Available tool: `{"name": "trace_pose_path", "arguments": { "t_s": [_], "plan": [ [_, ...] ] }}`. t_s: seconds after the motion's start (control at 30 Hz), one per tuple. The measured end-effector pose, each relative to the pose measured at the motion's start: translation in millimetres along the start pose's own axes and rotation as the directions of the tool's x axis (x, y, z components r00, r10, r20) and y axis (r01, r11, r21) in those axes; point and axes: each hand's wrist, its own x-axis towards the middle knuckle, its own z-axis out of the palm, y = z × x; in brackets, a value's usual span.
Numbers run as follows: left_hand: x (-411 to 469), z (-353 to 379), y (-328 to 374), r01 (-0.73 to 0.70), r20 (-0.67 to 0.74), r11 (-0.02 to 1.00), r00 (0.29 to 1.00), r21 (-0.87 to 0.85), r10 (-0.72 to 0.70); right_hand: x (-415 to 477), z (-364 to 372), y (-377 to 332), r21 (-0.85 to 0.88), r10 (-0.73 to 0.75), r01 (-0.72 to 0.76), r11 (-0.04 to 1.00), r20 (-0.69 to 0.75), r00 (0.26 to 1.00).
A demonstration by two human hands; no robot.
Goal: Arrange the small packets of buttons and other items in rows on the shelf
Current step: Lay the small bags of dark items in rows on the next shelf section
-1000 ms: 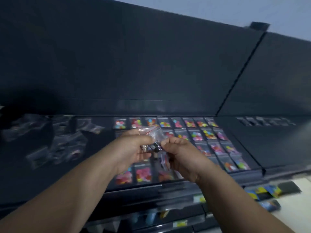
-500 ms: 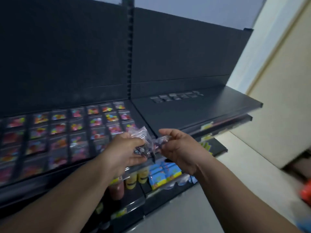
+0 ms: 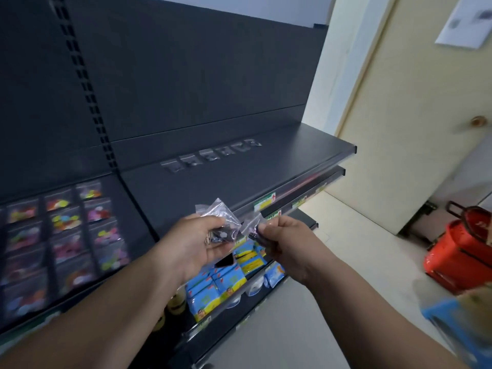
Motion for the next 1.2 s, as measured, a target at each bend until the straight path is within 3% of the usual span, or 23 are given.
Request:
{"name": "trace_pose_path", "arguments": {
  "t_s": [0.1,0.23,0.4,0.53,0.73,0.87,1.07,1.1,1.13,1.2],
  "plan": [
    [39.6,17.1,10.8,0.02,0.043,1.0,0.999,0.005,-0.02,37.8,-12.7,-15.2,0.207,0.1,-0.09,0.974,-0.036,0.994],
    [86.2,38.1,35.7,0.038,0.103,0.999,0.994,0.016,-0.04,86.1,-19.2,-40.5,0.298,0.107,-0.107,0.949,0.016,0.994],
    [131.3,49.3,65.9,0.014,0.11,0.998,0.994,0.056,-0.02,132.5,-21.2,-68.8,0.21,0.065,-0.101,0.973,0.172,0.983],
    [151.7,40.6,80.7,0.008,0.069,0.998,0.998,0.06,-0.012,169.7,-15.3,-74.4,0.13,0.095,-0.122,0.984,0.199,0.975],
    [165.9,0.5,101.4,-0.046,-0.103,0.999,0.994,0.006,0.047,220.8,17.2,-78.9,-0.132,0.097,-0.075,0.988,0.172,0.98],
    [161.7,-24.5,105.3,-0.096,-0.253,0.994,0.964,-0.056,0.079,250.8,46.0,-73.6,-0.25,0.116,-0.052,0.967,0.25,0.961],
    [149.7,-45.9,99.0,-0.218,-0.501,0.966,0.857,-0.137,0.122,276.5,93.1,-68.1,-0.386,0.176,0.009,0.923,0.441,0.88],
    [148.2,-47.2,96.8,-0.227,-0.535,0.963,0.837,-0.144,0.117,280.7,97.2,-67.3,-0.447,0.141,0.095,0.89,0.466,0.873],
    [147.0,-47.3,94.6,-0.234,-0.563,0.961,0.819,-0.148,0.113,286.9,99.1,-65.6,-0.56,0.067,0.262,0.786,0.498,0.865],
    [146.9,-45.6,91.3,-0.254,-0.606,0.955,0.788,-0.153,0.112,296.9,96.0,-63.3,-0.706,-0.102,0.587,0.395,0.602,0.792]
  ]
}}
